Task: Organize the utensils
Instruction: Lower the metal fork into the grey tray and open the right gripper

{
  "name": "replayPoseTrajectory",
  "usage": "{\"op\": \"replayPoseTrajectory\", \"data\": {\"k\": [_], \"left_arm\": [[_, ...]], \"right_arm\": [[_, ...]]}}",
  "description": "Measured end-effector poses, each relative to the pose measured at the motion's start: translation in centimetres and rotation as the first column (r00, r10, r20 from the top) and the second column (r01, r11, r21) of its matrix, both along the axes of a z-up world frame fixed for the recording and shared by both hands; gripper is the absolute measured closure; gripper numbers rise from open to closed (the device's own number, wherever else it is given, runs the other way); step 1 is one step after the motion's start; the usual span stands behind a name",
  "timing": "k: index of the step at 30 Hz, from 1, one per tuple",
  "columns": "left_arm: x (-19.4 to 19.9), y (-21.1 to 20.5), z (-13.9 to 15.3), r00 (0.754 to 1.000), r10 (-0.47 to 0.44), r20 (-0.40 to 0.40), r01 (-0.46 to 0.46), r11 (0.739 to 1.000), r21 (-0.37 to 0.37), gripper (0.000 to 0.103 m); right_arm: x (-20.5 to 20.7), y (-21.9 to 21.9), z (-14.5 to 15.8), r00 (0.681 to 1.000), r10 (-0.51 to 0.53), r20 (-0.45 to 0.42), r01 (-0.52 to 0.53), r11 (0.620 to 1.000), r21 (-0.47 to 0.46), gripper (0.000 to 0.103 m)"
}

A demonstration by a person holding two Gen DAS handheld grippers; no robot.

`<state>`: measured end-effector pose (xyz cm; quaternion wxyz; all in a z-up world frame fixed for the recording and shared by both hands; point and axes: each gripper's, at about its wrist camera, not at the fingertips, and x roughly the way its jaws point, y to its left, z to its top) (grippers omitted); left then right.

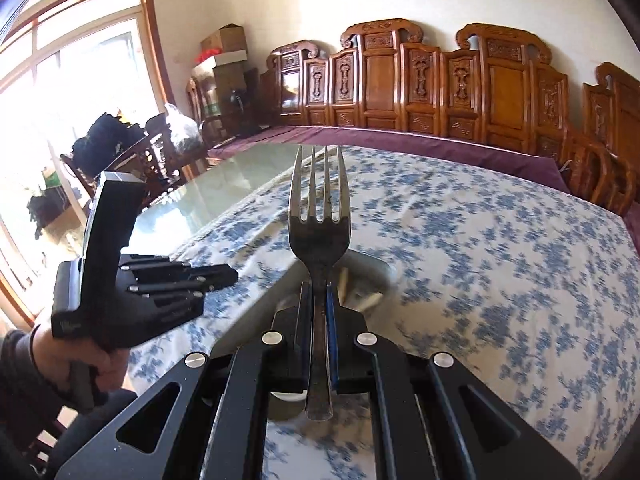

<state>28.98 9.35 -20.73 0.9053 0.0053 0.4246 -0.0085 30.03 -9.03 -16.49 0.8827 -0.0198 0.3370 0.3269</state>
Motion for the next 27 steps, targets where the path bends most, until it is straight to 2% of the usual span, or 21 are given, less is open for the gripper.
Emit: {"op": "replayPoseTrajectory", "data": {"k": [4,12,16,22,27], "left_arm": [[-0.3,0.9,0.0,1.0,0.011,-0.001,-0.011,1.0,-0.007,0.097],[-0.6,1.3,0.9,1.0,0.016,0.016,-0.015,1.0,-0.026,0.097],[-1.0,1.5,1.4,0.999,0.021,0.03,-0.02,0.999,-0.033,0.089],[-1.2,1.9,1.6,0.999,0.03,0.031,-0.028,0.999,-0.039,0.089],[-1.4,2.0,1.7,0.999,0.036,0.026,-0.035,0.999,-0.042,0.088]], "right_arm": [[0.7,2.5,-1.2,0.999,0.024,-0.045,-0.025,1.0,-0.016,0.095],[3.0,6.0,-5.6,0.986,0.017,-0.165,-0.036,0.993,-0.109,0.095],[4.4,7.0,-7.6,0.979,-0.005,-0.203,-0.027,0.988,-0.154,0.095],[5.2,7.3,-9.9,0.969,-0.034,-0.244,-0.01,0.984,-0.179,0.095],[5.1,6.7,-10.0,0.972,-0.047,-0.231,0.009,0.986,-0.165,0.094]]}}
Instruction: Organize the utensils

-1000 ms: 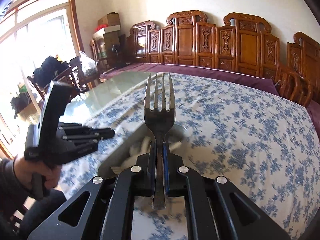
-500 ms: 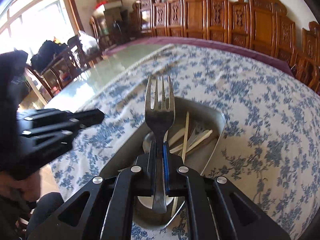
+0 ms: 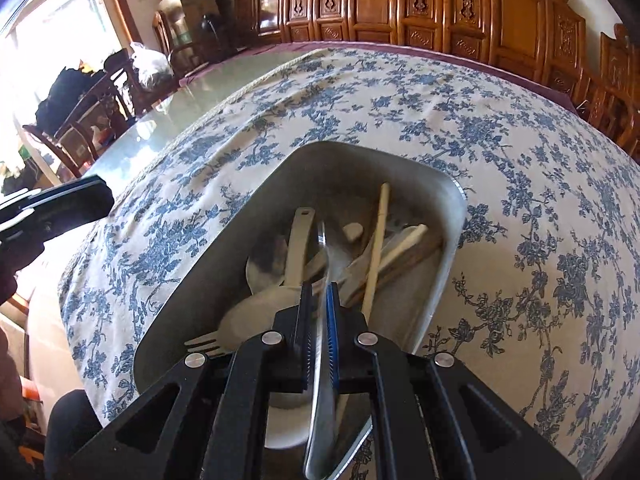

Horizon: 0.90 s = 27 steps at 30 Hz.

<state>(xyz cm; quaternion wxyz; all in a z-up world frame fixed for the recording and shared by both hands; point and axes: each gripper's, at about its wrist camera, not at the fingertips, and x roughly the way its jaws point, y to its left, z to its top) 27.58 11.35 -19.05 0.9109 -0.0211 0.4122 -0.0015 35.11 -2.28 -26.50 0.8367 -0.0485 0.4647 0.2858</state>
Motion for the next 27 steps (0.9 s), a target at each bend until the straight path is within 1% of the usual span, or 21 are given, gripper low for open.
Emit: {"op": "replayPoseTrajectory", "data": {"k": [3,5,7,8,9,10,11,13,14,15,16,17,18,19,21,22,23,24,27], "left_arm": [[-0.4,-0.1,0.2,1.0,0.0,0.001,0.0,1.0,0.0,0.087],[-0.7,-0.2,0.3,1.0,-0.001,0.002,0.001,1.0,-0.003,0.084],[-1.2,-0.5,0.6,1.0,-0.003,0.007,0.003,1.0,-0.006,0.079],[-1.4,-0.6,0.8,1.0,-0.005,0.009,0.005,1.0,-0.006,0.079],[-1.6,-0.8,0.9,1.0,-0.007,0.01,0.007,1.0,-0.007,0.079],[-1.9,-1.0,1.2,1.0,-0.009,0.011,0.009,1.0,-0.009,0.077],[-2.2,-1.3,1.4,1.0,-0.011,0.013,0.011,1.0,-0.01,0.075],[-2.7,-1.7,1.8,1.0,-0.015,0.019,0.015,1.0,-0.01,0.052],[-3.2,-2.2,2.2,0.999,-0.02,0.029,0.02,1.0,-0.008,0.05],[-3.6,-2.4,2.5,0.999,-0.025,0.035,0.025,1.0,-0.007,0.046],[-3.9,-2.7,2.7,0.999,-0.029,0.037,0.029,1.0,-0.006,0.039],[-4.3,-3.0,3.0,0.999,-0.033,0.04,0.034,0.999,-0.004,0.035],[-4.9,-3.5,3.5,0.998,-0.04,0.05,0.04,0.999,-0.003,0.028],[-5.3,-3.9,3.8,0.997,-0.047,0.059,0.047,0.999,-0.003,0.021],[-6.2,-4.8,4.6,0.996,-0.06,0.072,0.06,0.998,0.002,0.013],[-6.5,-5.2,4.8,0.995,-0.065,0.075,0.065,0.998,0.004,0.011],[-7.0,-5.8,5.3,0.994,-0.077,0.075,0.077,0.997,0.003,0.011],[-7.4,-6.4,5.6,0.993,-0.089,0.072,0.089,0.996,-0.002,0.011],[-8.8,-7.8,6.4,0.991,-0.109,0.076,0.109,0.994,0.001,0.011]], "right_arm": [[-0.4,-0.6,0.9,1.0,-0.007,0.021,0.007,1.0,0.015,0.094],[-1.1,-1.3,1.9,0.999,-0.017,0.044,0.016,1.0,0.027,0.094],[-2.0,-2.4,3.1,0.997,-0.036,0.071,0.033,0.999,0.042,0.094],[-2.4,-2.9,3.6,0.995,-0.045,0.084,0.041,0.998,0.046,0.094],[-3.0,-3.6,4.2,0.993,-0.058,0.102,0.053,0.997,0.049,0.091],[-3.6,-4.5,4.9,0.99,-0.075,0.117,0.069,0.996,0.056,0.087],[-4.2,-5.3,5.5,0.987,-0.092,0.129,0.083,0.994,0.069,0.081],[-5.5,-7.0,6.8,0.98,-0.124,0.153,0.111,0.99,0.092,0.076],[-6.1,-7.6,7.2,0.977,-0.135,0.165,0.12,0.988,0.096,0.072],[-6.8,-8.3,7.8,0.972,-0.149,0.181,0.133,0.986,0.1,0.064],[-7.5,-9.1,8.3,0.967,-0.164,0.197,0.146,0.984,0.101,0.06],[-8.3,-10.0,9.0,0.959,-0.185,0.215,0.166,0.981,0.103,0.051],[-9.1,-10.8,9.6,0.952,-0.204,0.227,0.184,0.977,0.107,0.043],[-9.9,-11.7,10.2,0.946,-0.222,0.236,0.199,0.973,0.115,0.04],[-11.2,-12.9,11.2,0.934,-0.253,0.253,0.228,0.966,0.125,0.021],[-12.2,-13.7,11.9,0.923,-0.275,0.27,0.248,0.96,0.13,0.016],[-12.8,-14.3,12.4,0.915,-0.286,0.283,0.258,0.957,0.133,0.01],[-13.6,-14.8,12.9,0.907,-0.299,0.297,0.27,0.953,0.136,0.005],[-15.5,-16.2,14.4,0.886,-0.329,0.326,0.3,0.944,0.136,0.003]]}}
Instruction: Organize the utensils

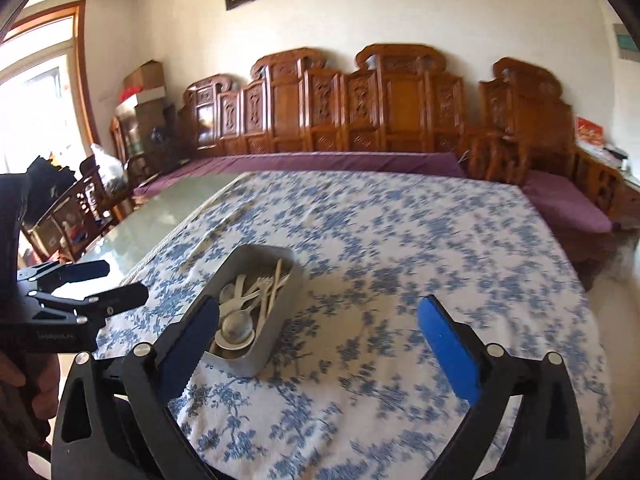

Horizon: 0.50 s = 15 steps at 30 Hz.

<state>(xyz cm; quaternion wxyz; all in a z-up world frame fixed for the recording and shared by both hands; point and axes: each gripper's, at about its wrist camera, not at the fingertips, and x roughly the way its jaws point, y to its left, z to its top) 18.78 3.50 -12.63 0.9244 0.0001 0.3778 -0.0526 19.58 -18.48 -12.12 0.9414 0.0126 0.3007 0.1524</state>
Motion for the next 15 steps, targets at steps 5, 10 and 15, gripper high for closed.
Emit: {"op": "replayPoseTrajectory", "data": {"k": [5,10,15], "left_arm": [[-2.5,-2.4,2.2,0.999,-0.029,0.04,0.028,1.0,0.01,0.011],[-5.0,-4.1,5.7,0.992,-0.032,0.125,0.031,0.999,0.013,0.01],[-7.8,-5.0,9.4,0.975,-0.021,0.221,0.02,1.0,0.007,0.008]], "right_arm": [[-3.1,-2.0,2.9,0.997,-0.047,0.054,0.048,0.999,-0.017,0.003],[-5.8,-3.6,6.3,0.989,-0.09,0.115,0.091,0.996,-0.01,0.003],[-8.9,-4.8,9.5,0.972,-0.119,0.203,0.119,0.993,0.011,0.003]]}}
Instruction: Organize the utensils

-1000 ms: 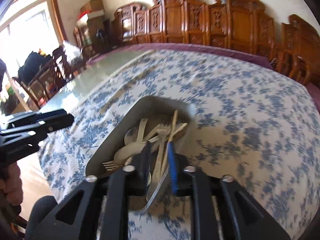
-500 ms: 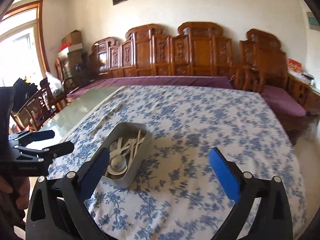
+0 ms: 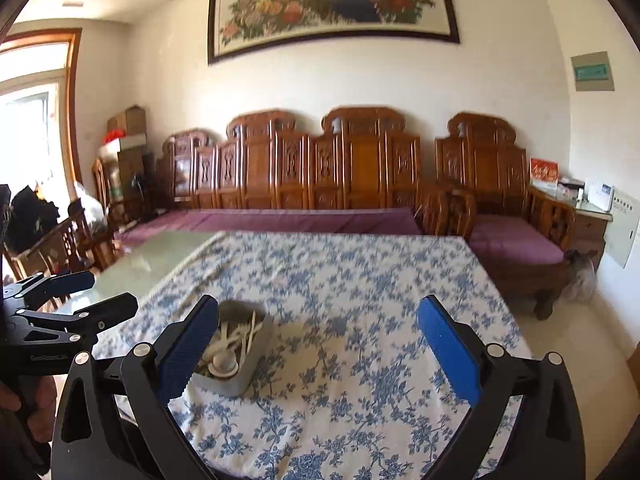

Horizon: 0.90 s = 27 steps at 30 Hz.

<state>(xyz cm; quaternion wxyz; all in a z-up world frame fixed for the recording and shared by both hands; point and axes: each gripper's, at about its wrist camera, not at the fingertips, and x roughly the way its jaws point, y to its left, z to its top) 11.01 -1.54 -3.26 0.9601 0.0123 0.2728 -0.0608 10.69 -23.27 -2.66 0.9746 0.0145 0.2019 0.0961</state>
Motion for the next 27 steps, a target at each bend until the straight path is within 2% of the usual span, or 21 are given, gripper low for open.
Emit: {"op": "replayPoseTrajectory", "data": {"k": [8,27], "left_arm": [[-2.4,0.1,2.5,0.998,0.022,0.06,-0.021,1.0,-0.014,0.008],[-3.3,-0.1,2.9,0.997,0.017,0.076,-0.016,1.0,-0.019,0.008]], "right_arm": [[-2.4,-0.9,2.4,0.998,-0.024,0.065,0.024,1.0,0.004,0.003],[-2.2,-1.2,2.2,0.997,-0.037,0.064,0.037,0.999,0.008,0.003]]}}
